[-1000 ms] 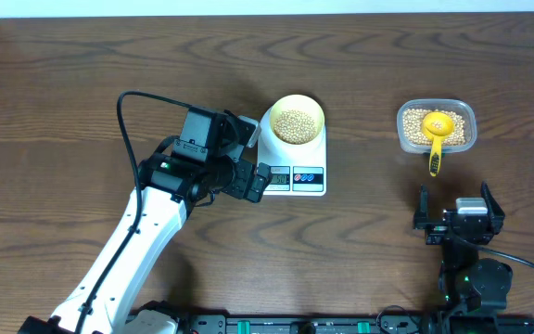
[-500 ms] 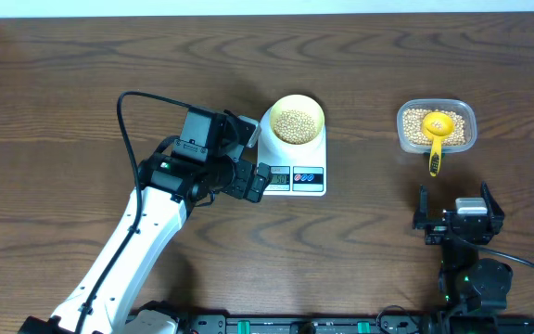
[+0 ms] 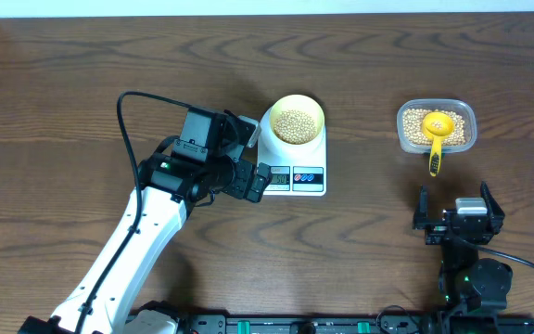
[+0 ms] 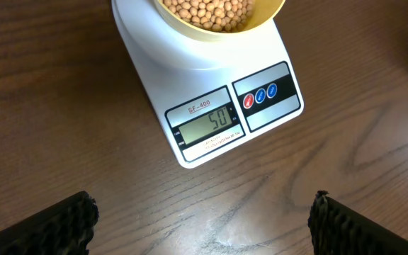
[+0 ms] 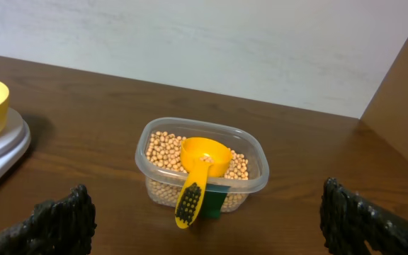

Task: Scoop item into bowl and weigh 50g on scale

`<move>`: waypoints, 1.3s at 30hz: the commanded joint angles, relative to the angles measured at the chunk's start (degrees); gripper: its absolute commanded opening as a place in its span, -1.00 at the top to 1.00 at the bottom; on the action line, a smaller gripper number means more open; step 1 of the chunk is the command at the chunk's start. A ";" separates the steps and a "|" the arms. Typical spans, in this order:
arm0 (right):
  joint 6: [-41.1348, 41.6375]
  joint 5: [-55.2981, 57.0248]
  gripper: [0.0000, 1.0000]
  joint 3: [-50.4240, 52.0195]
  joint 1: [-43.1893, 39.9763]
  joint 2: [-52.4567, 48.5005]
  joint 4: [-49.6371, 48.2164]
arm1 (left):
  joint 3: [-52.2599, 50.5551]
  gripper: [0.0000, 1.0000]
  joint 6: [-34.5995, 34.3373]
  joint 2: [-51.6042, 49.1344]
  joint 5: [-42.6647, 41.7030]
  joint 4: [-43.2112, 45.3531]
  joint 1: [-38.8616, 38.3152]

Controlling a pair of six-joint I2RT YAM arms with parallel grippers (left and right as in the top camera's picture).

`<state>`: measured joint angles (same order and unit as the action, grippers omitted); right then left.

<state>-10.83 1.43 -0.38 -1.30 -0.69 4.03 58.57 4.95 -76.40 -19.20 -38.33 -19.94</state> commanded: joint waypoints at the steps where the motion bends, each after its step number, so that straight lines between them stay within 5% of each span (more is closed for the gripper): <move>1: -0.37 -0.50 -0.98 0.07 0.39 0.31 0.26 | 0.37 -0.95 0.81 -0.44 -0.24 0.04 -0.02; 14: -0.37 -0.50 -0.98 0.07 0.39 0.31 0.26 | 0.37 -0.95 0.37 -0.44 -0.24 -2.08 -0.02; 23: -0.37 -0.50 -0.98 0.07 0.39 0.31 0.26 | 0.37 -0.96 0.39 0.11 0.92 7.91 0.04; 33: -0.39 -0.50 -0.99 0.07 0.39 0.31 0.26 | 0.37 -0.96 0.31 5.88 20.81 17.09 0.68; 39: -0.37 -0.50 -0.98 0.07 0.39 0.31 0.26 | 0.37 -0.96 -4.68 8.90 23.10 21.59 4.24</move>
<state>-10.83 1.23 -0.38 -1.30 -0.69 4.03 58.57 3.11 -69.10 0.03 -17.76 -18.00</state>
